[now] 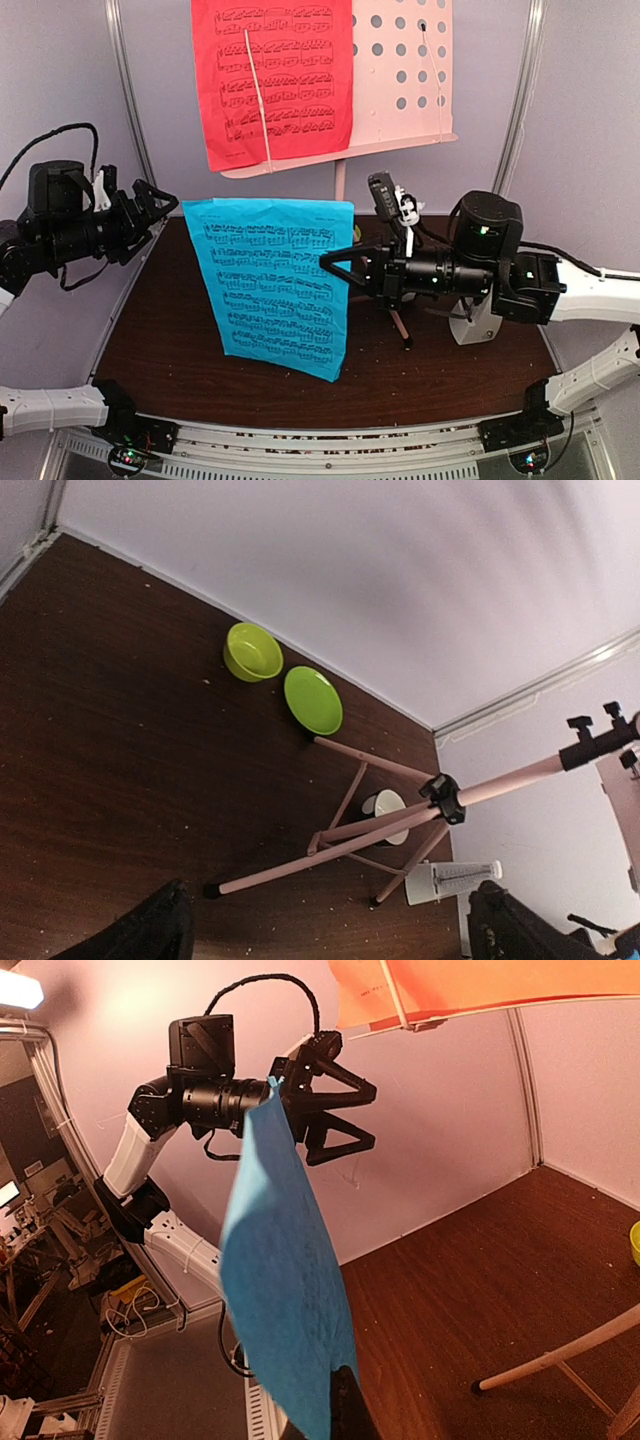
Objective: Set up the instrument practice props
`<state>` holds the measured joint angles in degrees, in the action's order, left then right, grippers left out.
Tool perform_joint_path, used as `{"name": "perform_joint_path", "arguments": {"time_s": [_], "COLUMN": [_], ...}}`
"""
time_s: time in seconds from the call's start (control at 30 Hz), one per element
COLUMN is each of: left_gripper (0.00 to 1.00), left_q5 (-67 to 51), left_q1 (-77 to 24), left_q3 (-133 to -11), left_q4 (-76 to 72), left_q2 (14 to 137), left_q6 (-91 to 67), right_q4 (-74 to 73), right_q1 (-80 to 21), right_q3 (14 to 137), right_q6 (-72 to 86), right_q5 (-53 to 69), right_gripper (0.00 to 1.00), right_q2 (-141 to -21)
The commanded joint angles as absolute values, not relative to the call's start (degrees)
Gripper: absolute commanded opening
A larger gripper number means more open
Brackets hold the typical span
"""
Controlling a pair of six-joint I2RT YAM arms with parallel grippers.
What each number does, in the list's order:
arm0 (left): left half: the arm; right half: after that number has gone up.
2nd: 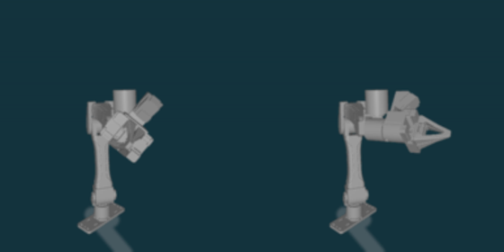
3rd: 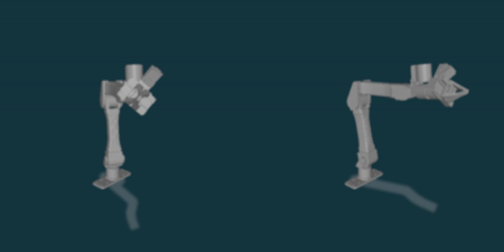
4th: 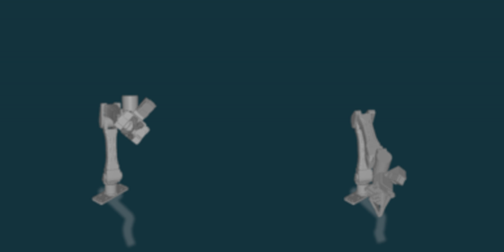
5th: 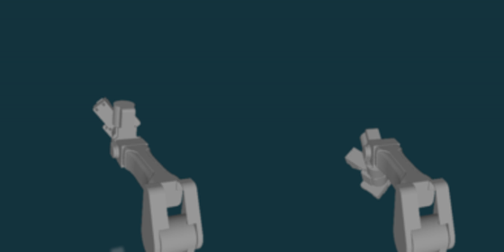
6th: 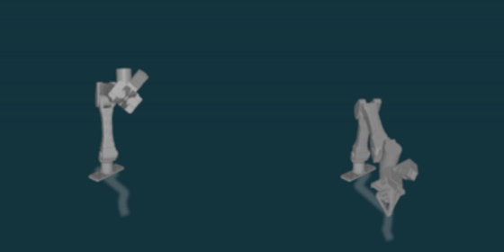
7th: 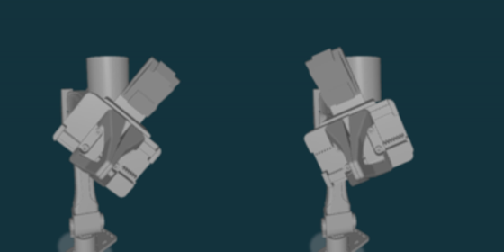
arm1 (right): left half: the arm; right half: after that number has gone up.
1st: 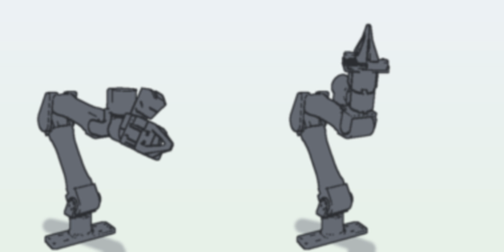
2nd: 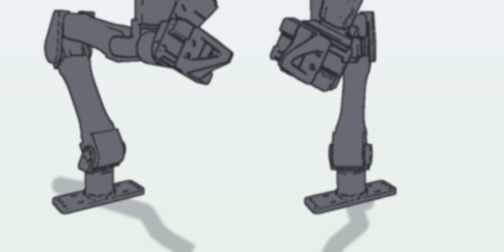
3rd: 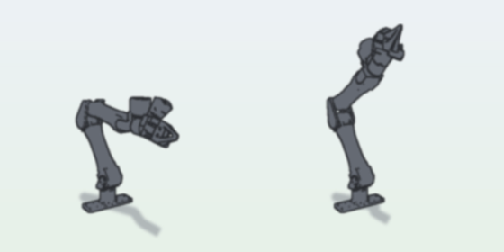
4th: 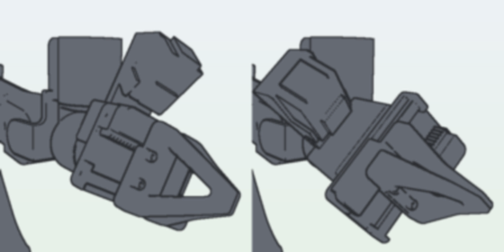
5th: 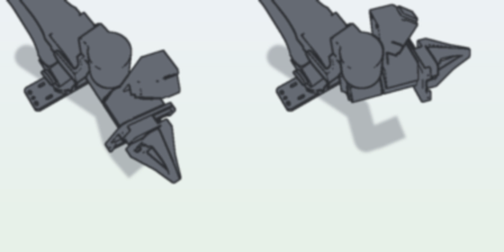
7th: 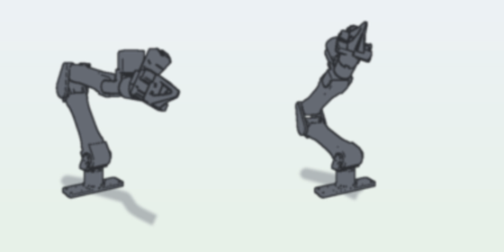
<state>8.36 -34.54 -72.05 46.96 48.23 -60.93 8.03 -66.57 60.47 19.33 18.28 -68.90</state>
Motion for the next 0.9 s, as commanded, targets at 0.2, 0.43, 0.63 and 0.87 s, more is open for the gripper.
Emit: {"name": "perform_joint_path", "arguments": {"time_s": [0.2, 0.43, 0.63, 0.87], "left_gripper": [0.98, 0.95, 0.93, 0.92], "left_q5": [-10.2, -12.4, -13.9, -19.5], "left_q1": [-34.3, -34.3, -34.3, -34.4], "left_q3": [-71.3, -68.8, -67.4, -65.2], "left_q4": [33.8, 31.1, 30.0, 24.8], "left_q2": [49.5, 48.6, 47.8, 46.7], "left_q6": [-48.2, -47.8, -47.8, -46.2], "right_q4": [4.5, 4.6, 5.2, 5.6], "right_q1": [-64.6, -64.0, -62.7, -60.7], "right_q3": [56.5, 55.8, 54.7, 54.0], "right_q6": [19.3, 21.2, 24.8, 29.7], "right_q5": [21.2, 23.1, 24.8, 28.7], "right_gripper": [0.0, 0.0, 0.0, 0.0], "right_q2": [-62.8, -60.8, -58.8, -56.3]}}
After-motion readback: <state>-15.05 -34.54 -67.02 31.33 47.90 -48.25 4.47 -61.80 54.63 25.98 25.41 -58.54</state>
